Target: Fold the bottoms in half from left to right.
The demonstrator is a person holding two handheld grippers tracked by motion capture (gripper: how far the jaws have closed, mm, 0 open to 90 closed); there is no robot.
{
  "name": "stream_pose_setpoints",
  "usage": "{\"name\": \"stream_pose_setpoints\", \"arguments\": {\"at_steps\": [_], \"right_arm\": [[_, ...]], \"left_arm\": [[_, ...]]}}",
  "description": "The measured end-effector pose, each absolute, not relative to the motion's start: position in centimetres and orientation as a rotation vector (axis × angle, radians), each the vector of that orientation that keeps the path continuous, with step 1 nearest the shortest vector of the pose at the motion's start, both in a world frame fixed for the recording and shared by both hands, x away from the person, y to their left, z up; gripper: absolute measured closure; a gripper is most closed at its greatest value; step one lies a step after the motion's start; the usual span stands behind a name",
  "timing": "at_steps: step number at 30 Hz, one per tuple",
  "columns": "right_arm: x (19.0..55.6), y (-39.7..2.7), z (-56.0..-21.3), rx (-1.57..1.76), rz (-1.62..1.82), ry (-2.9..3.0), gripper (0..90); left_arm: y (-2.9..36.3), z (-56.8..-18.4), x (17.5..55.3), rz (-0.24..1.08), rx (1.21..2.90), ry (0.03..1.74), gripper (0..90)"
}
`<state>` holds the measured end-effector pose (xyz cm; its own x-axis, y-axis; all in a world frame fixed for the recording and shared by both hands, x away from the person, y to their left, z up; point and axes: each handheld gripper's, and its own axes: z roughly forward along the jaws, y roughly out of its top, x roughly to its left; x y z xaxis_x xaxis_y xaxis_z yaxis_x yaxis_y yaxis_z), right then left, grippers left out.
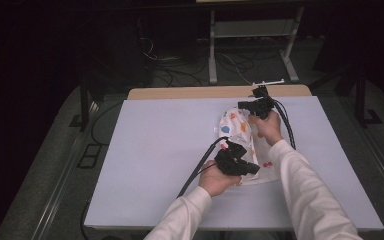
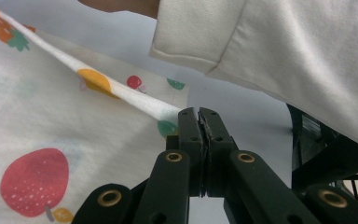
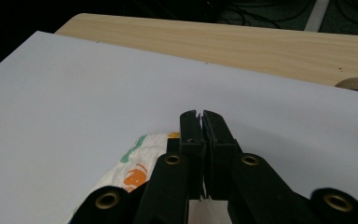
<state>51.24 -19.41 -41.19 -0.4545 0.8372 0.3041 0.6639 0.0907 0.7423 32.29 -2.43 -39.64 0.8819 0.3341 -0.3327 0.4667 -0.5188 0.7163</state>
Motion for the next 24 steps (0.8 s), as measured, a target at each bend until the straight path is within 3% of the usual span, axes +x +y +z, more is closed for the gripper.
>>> {"name": "stream_pose_setpoints", "arguments": {"at_steps": [24], "right_arm": [[52.3, -20.8, -43.5, 1.496, 1.225, 2.220, 85.3]], "left_arm": [[-5.3, -42.1, 33.7, -0.221, 2.163, 0.633, 87.3]]}}
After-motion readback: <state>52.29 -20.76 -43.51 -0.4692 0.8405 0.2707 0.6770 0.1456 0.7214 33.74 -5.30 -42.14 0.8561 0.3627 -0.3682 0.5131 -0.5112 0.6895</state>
